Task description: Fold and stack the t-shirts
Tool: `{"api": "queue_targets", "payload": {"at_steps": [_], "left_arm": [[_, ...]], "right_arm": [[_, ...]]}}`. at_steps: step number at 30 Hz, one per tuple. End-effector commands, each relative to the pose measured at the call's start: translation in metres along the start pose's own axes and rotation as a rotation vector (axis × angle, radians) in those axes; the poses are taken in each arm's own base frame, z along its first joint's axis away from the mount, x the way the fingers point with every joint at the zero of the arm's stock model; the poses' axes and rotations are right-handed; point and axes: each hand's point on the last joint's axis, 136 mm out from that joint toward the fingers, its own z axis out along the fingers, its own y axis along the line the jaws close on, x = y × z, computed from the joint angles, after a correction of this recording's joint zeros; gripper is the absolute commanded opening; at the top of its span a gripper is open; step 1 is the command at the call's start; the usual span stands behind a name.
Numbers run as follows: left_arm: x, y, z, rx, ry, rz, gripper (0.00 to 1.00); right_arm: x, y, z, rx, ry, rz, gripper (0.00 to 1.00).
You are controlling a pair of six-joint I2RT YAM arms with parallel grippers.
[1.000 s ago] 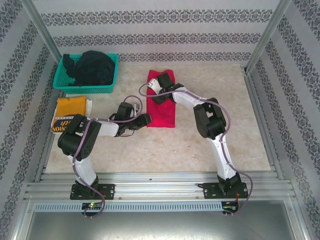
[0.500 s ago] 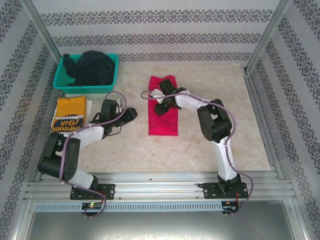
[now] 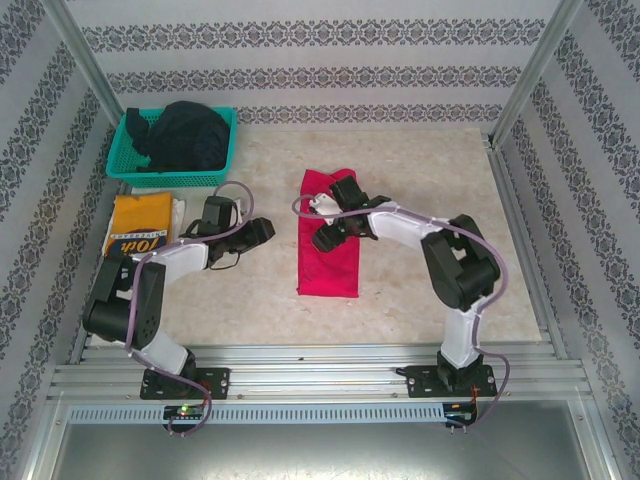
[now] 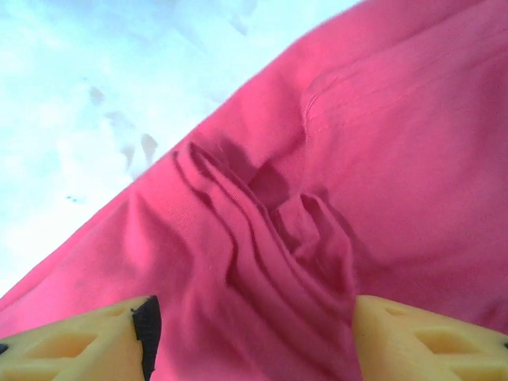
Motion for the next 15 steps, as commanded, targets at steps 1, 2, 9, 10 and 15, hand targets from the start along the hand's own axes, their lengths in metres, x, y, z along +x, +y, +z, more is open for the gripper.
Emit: {"api": "queue_targets", "payload": {"at_steps": [1, 2, 9, 10, 15], "left_arm": [[-0.002, -0.017, 0.004, 0.069, 0.069, -0.063, 0.65], [-0.002, -0.018, 0.005, 0.075, 0.082, -0.102, 0.67], [0.005, -0.009, 0.01, 0.006, 0.15, -0.349, 0.87], [0.005, -0.008, 0.011, 0.009, 0.14, -0.378, 0.89], [0.006, -0.003, 0.017, 0.014, 0.125, -0.445, 0.98]], "right_arm": [[-0.015, 0.015, -0.033, 0.014, -0.106, -0.121, 0.67], [-0.008, 0.024, -0.038, 0.009, -0.097, -0.16, 0.68], [0.053, 0.091, -0.046, -0.031, 0.032, -0.511, 0.75], [0.058, 0.101, -0.046, -0.046, 0.038, -0.544, 0.74], [0.071, 0.136, -0.045, -0.152, 0.013, -0.652, 0.68]]}}
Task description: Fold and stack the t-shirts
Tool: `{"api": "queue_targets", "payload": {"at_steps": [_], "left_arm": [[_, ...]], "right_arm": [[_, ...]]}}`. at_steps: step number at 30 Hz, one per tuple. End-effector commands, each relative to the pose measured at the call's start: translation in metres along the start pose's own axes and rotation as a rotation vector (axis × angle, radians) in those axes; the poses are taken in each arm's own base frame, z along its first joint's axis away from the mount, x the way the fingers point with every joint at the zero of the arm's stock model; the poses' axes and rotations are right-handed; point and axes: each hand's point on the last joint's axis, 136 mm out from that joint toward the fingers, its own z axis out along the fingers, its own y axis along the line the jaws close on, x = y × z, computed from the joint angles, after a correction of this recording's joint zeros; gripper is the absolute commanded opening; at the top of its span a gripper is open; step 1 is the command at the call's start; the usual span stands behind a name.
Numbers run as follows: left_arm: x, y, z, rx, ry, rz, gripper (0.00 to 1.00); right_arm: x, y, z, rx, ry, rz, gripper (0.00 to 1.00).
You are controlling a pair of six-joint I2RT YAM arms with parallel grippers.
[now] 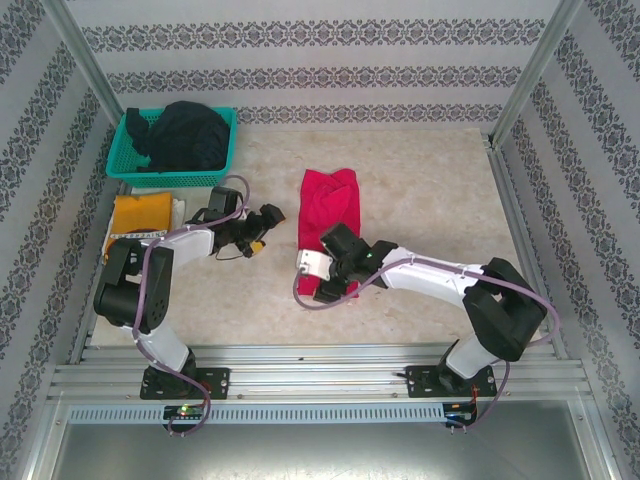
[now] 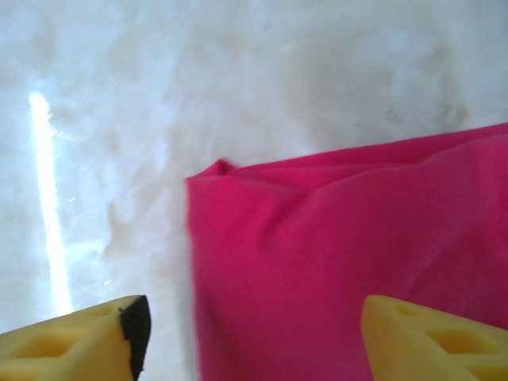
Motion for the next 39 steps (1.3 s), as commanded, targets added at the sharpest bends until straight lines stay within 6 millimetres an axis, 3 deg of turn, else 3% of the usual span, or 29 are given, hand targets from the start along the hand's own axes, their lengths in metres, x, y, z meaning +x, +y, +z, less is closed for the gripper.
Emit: {"api": "queue_targets", "payload": {"at_steps": [1, 11, 17, 23, 29, 39], "left_arm": [[-0.001, 0.008, 0.004, 0.001, 0.008, -0.099, 0.99], [-0.003, 0.009, 0.004, -0.022, 0.012, -0.046, 1.0], [-0.003, 0.011, 0.003, -0.03, 0.006, -0.063, 1.0], [-0.002, 0.015, 0.002, -0.054, 0.003, -0.07, 1.0], [-0.004, 0.015, 0.004, -0.058, 0.007, -0.073, 1.0], [-0.004, 0.014, 0.005, -0.055, 0.009, -0.073, 1.0]], "right_arm": [[-0.003, 0.015, -0.003, -0.036, -0.02, -0.1, 0.67], [0.009, 0.012, 0.019, -0.049, 0.063, -0.131, 0.47], [0.02, 0.004, 0.03, -0.034, 0.127, -0.147, 0.52], [0.037, 0.001, 0.036, -0.042, 0.205, -0.164, 0.53], [0.042, 0.003, 0.038, -0.052, 0.224, -0.161, 0.53], [0.032, 0.002, 0.018, -0.031, 0.144, -0.139, 0.54]]}}
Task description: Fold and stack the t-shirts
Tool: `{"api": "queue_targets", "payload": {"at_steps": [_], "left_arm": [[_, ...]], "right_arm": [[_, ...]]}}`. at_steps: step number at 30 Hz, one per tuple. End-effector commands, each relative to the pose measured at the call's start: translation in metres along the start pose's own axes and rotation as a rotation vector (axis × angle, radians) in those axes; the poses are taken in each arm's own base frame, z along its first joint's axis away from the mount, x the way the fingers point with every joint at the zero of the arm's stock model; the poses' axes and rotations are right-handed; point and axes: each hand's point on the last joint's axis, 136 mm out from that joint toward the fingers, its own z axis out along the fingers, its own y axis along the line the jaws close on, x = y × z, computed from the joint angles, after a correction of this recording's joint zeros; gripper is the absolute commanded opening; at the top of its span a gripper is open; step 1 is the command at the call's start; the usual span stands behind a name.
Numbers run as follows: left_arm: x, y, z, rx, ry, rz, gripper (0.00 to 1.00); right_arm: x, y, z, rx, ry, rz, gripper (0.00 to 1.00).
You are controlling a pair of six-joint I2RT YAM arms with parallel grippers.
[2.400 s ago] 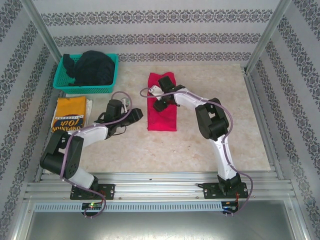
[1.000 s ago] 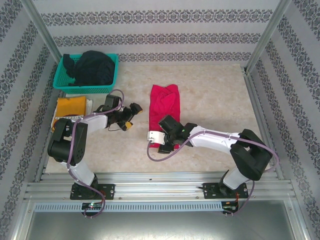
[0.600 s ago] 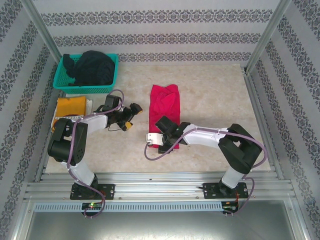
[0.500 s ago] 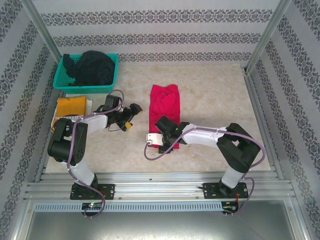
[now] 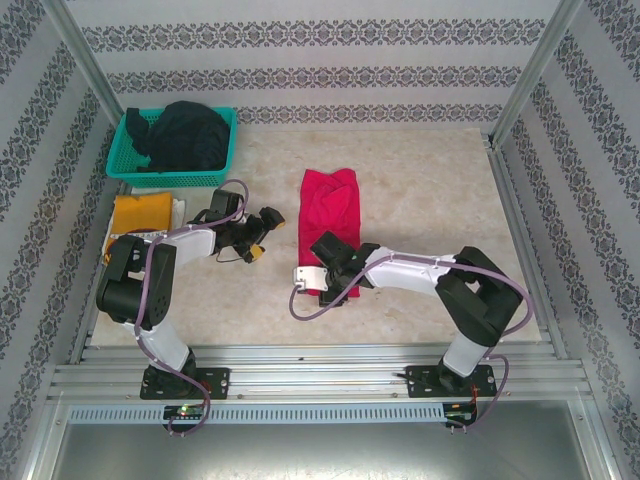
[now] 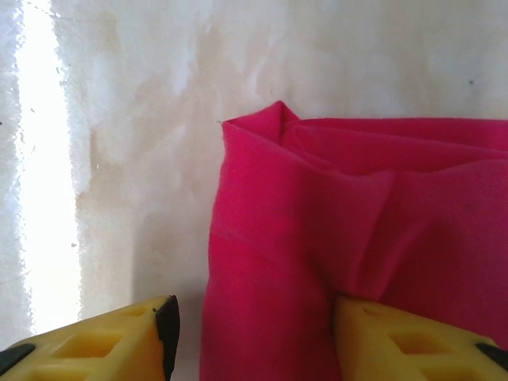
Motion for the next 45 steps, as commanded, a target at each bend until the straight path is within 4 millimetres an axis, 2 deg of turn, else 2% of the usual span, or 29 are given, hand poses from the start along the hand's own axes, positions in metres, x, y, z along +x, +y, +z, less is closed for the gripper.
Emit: {"api": "queue_targets", "payload": {"at_steps": [1, 5, 10, 17, 19, 22, 25, 26, 31, 37, 42, 45], "left_arm": [[-0.006, 0.002, 0.0, -0.016, -0.004, -0.01, 1.0], [-0.006, 0.001, 0.0, -0.016, -0.003, -0.002, 1.0], [-0.006, 0.002, 0.0, -0.019, 0.001, 0.007, 1.0], [-0.005, 0.001, 0.0, -0.015, 0.006, 0.014, 1.0], [-0.005, 0.001, 0.0, -0.013, 0.005, 0.016, 1.0], [-0.005, 0.001, 0.001, -0.01, 0.006, 0.014, 1.0], [-0.006, -0.002, 0.0, -0.004, 0.005, 0.021, 1.0], [-0.007, -0.003, 0.0, -0.003, 0.003, 0.027, 1.0], [-0.009, -0.011, 0.002, -0.014, -0.01, 0.085, 1.0], [-0.016, -0.037, 0.02, 0.039, -0.044, 0.215, 0.97], [-0.015, -0.067, 0.046, 0.049, -0.001, 0.349, 0.84], [-0.013, -0.072, 0.064, 0.006, 0.046, 0.41, 0.73]], "right_arm": [[0.005, 0.001, -0.01, -0.005, -0.016, 0.016, 0.54], [0.009, 0.007, -0.005, -0.034, -0.004, 0.024, 0.54], [0.018, 0.005, 0.008, -0.038, 0.059, 0.012, 0.53], [0.023, 0.006, 0.014, -0.05, 0.09, 0.008, 0.49], [0.025, 0.005, 0.015, -0.05, 0.107, 0.012, 0.42], [0.028, 0.006, 0.016, -0.058, 0.126, 0.012, 0.2], [0.026, 0.007, 0.01, -0.064, 0.117, 0.013, 0.02], [0.025, 0.008, 0.007, -0.067, 0.113, 0.014, 0.0], [0.019, 0.022, -0.012, -0.128, 0.074, 0.035, 0.0], [0.011, 0.037, -0.038, -0.17, -0.01, 0.066, 0.0], [0.016, 0.038, -0.05, -0.169, -0.019, 0.08, 0.0], [0.017, 0.036, -0.055, -0.158, -0.027, 0.09, 0.0]]}}
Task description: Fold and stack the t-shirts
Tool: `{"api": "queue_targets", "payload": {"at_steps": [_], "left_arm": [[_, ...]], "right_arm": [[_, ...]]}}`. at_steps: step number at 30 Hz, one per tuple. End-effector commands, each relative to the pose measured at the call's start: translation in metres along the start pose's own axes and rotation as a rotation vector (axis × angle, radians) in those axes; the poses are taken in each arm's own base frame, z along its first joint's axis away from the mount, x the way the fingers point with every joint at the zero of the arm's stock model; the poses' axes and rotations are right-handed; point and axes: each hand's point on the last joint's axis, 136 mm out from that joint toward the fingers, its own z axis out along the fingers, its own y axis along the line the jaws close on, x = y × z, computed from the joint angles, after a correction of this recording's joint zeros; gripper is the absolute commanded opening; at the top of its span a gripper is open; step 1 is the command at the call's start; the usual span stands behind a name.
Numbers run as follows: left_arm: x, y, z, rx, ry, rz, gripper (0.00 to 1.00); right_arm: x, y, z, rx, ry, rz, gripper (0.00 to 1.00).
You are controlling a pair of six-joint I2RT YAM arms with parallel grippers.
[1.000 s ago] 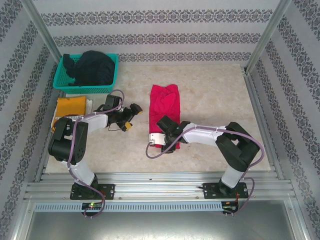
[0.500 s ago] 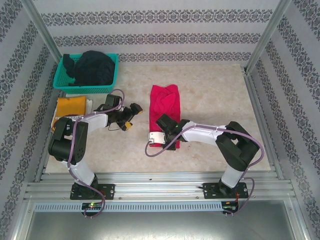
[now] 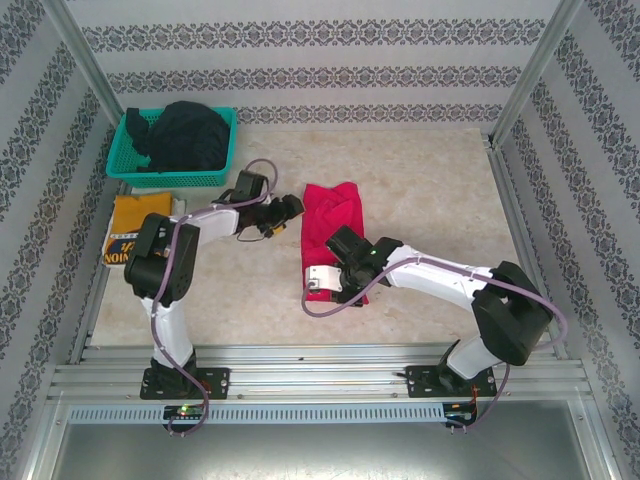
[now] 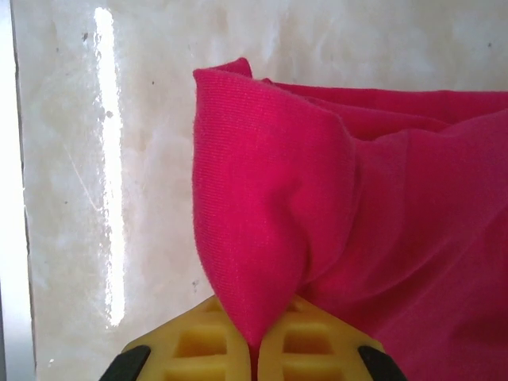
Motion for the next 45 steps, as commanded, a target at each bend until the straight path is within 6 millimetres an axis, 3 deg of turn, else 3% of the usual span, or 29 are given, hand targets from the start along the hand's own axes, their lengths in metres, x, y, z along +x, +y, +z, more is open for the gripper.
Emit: {"api": "queue_targets", "payload": {"at_steps": [1, 7, 18, 25, 29, 34, 45], "left_arm": [[0.0, -0.007, 0.014, -0.037, 0.042, 0.121, 0.69], [-0.007, 0.0, 0.035, -0.074, 0.08, 0.138, 0.51], [0.006, 0.011, 0.055, -0.1, 0.17, 0.125, 0.32], [0.017, 0.017, 0.06, -0.101, 0.202, 0.127, 0.0], [0.022, 0.024, 0.058, -0.107, 0.215, 0.135, 0.0], [0.025, 0.037, 0.059, -0.1, 0.224, 0.116, 0.0], [0.022, 0.063, 0.062, -0.116, 0.261, 0.078, 0.0]], "right_arm": [[0.008, 0.009, -0.007, -0.038, -0.003, 0.037, 0.0], [0.011, 0.0, -0.009, -0.013, -0.006, 0.056, 0.0], [0.009, -0.015, -0.018, 0.029, -0.033, 0.077, 0.0], [-0.004, -0.03, -0.033, 0.073, -0.054, 0.05, 0.0], [-0.012, -0.044, -0.045, 0.116, -0.065, 0.026, 0.0], [-0.021, -0.08, -0.058, 0.212, -0.078, -0.001, 0.0], [-0.029, -0.175, -0.064, 0.306, -0.034, -0.043, 0.0]]}}
